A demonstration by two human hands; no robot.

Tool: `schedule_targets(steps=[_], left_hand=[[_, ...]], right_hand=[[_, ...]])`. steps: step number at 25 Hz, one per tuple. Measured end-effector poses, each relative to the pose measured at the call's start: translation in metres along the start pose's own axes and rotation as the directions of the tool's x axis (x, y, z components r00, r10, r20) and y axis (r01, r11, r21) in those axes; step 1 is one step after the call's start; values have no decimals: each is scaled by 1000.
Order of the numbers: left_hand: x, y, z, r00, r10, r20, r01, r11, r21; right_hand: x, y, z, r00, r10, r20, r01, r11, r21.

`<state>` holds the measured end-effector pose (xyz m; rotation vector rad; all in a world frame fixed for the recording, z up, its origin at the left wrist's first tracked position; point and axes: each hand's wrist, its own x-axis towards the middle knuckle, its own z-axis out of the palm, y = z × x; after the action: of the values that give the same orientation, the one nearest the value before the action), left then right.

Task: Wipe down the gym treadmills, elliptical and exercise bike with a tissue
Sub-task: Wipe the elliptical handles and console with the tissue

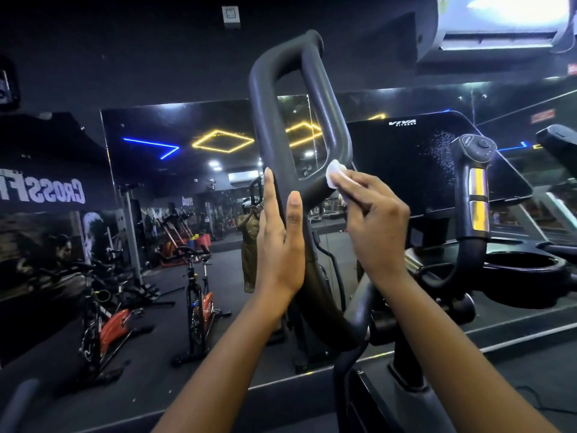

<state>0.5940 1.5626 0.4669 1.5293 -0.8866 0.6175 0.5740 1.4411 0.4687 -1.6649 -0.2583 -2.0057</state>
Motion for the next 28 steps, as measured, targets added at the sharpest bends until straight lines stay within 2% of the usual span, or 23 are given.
schedule_targets(steps=[4,12,15,18,20,22,24,25,28], left_hand=[[-2,5,-2,1000,8,2,-8,999,42],[-11,9,-4,998,-38,60,30,993,116],[-24,3,-6,994,11,111,-31,983,179],[-37,-4,0,994,28,102,-55,960,274],[-46,-9,7,989,122,82,-146,896,420],[-57,-6,18,941,330,80,-322,792,519],[-72,3,39,891,440,112,-441,778,448],[-77,6,52,887,441,136,-458,807,372],[-73,6,93,926,285,250,-327,933,149]], right_hand=[[-15,-5,7,993,-82,83,85,996,-39],[-39,-15,-12,960,-176,220,152,981,122],[-41,-12,-33,950,-163,267,124,979,159],[-38,-9,-53,953,-80,293,41,990,139],[-33,-6,-66,952,-23,305,-6,995,96],[-28,-2,-82,949,14,314,-34,998,59],[-25,5,-102,948,66,311,-74,997,12],[-23,10,-112,951,98,294,-96,995,-21],[-19,26,-145,963,183,197,-150,974,-167]])
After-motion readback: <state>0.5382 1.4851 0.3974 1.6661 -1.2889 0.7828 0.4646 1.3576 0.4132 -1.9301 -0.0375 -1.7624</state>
